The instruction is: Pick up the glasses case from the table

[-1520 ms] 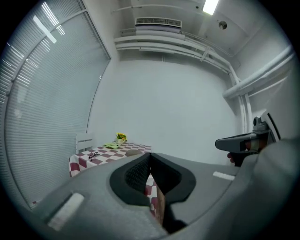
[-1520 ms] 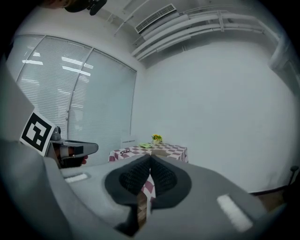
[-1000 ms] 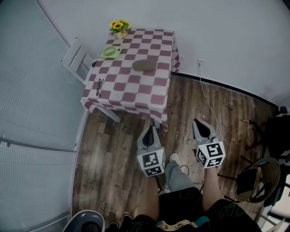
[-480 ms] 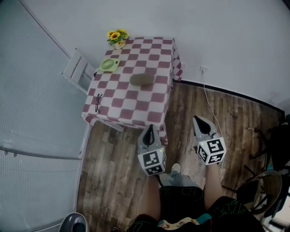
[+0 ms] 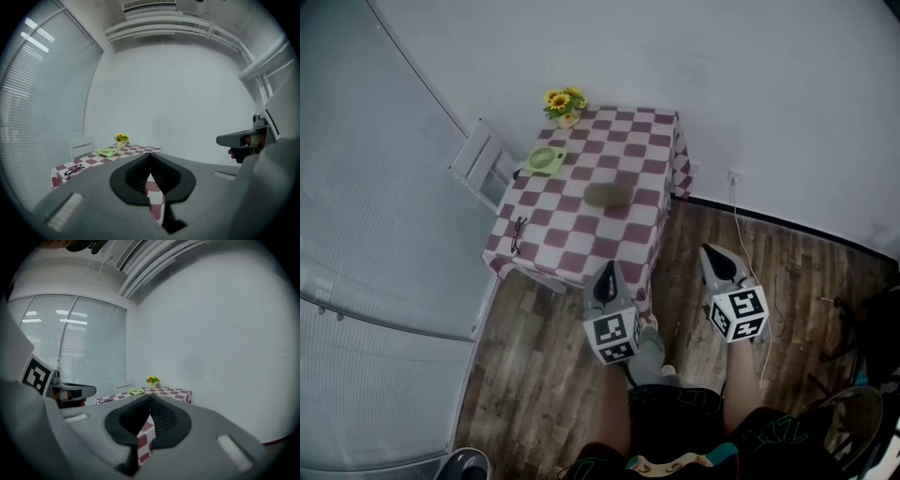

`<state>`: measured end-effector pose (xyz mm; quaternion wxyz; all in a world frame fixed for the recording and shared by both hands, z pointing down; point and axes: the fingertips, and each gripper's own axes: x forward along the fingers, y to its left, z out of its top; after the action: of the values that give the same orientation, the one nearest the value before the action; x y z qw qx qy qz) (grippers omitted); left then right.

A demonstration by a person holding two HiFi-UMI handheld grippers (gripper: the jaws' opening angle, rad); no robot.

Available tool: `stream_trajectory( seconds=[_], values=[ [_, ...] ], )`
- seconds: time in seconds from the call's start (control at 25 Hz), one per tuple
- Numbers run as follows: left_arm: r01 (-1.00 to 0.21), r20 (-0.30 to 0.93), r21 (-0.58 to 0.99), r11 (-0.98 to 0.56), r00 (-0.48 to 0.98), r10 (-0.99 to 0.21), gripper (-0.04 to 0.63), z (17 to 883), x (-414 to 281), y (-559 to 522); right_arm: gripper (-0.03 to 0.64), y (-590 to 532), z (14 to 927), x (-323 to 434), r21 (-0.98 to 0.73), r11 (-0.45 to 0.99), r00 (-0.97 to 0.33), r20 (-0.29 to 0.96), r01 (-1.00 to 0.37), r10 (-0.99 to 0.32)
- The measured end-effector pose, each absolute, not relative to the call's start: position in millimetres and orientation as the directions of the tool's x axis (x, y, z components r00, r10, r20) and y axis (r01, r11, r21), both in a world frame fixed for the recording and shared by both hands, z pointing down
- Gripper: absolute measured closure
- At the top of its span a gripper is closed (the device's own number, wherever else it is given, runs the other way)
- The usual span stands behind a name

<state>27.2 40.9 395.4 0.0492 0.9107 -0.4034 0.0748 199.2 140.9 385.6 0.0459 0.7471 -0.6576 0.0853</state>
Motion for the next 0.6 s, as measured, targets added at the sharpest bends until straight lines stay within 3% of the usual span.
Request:
stream_trajectory(
  seconds=[0.6],
  values=[
    [-0.753,0.292,0.047,-0.656,0.638,-0.712,0.584,447,84,-37,0.614,57,433,259,-0.102,-0.122,0.090,0.275,-0.987,-0.957]
  ],
)
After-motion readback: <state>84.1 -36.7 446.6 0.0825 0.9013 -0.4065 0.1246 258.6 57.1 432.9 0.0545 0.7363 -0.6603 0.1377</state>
